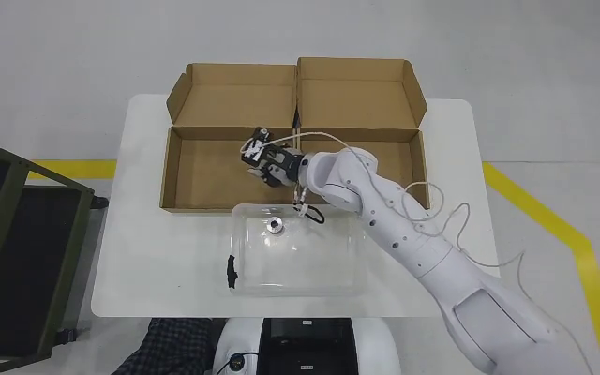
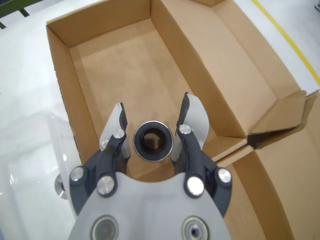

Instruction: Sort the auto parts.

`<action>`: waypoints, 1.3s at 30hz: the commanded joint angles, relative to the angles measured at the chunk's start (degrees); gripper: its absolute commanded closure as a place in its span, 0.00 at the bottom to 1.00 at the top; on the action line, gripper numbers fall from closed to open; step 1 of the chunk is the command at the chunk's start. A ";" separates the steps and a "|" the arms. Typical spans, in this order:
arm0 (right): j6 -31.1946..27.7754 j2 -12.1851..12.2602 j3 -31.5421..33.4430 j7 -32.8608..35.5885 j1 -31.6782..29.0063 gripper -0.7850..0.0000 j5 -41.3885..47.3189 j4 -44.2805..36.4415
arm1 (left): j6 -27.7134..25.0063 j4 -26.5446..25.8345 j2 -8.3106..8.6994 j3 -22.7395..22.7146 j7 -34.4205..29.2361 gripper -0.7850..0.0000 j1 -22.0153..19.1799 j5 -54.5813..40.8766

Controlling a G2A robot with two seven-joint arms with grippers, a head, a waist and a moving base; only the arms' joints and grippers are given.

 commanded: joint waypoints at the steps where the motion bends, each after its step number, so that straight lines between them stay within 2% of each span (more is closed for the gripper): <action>1: -0.41 0.23 0.62 0.42 -0.53 0.51 -0.39 -2.68 | 0.00 0.00 0.00 0.00 0.00 0.00 0.00 0.00; 7: -4.27 1.61 2.67 2.28 -4.87 0.40 -2.21 -12.25 | 0.00 0.00 0.00 0.00 0.00 0.00 0.00 0.00; 9: -5.81 2.25 3.45 3.14 -7.00 0.43 -3.18 -15.31 | 0.00 0.00 0.00 0.00 0.00 0.00 0.00 0.00; 15: -12.23 4.23 4.43 3.42 -13.54 0.38 -9.91 -24.72 | 0.00 0.00 0.00 0.00 0.00 0.00 0.00 0.00; 19: -14.88 5.50 5.20 5.03 -18.65 0.40 -12.76 -29.21 | 0.00 0.00 0.00 0.00 0.00 0.00 0.00 0.00; 24: -17.88 6.82 6.39 5.71 -23.46 0.38 -15.15 -34.55 | 0.00 0.00 0.00 0.00 0.00 0.00 0.00 0.00; 28: -19.01 7.48 6.55 3.96 -26.18 0.33 -17.50 -34.66 | 0.00 0.00 0.00 0.00 0.00 0.00 0.00 0.00; 31: -18.79 7.76 6.58 2.30 -27.35 0.36 -18.98 -33.07 | 0.00 0.00 0.00 0.00 0.00 0.00 0.00 0.00; 39: -17.73 8.20 7.19 -0.39 -27.92 0.32 -22.50 -30.09 | 0.00 0.00 0.00 0.00 0.00 0.00 0.00 0.00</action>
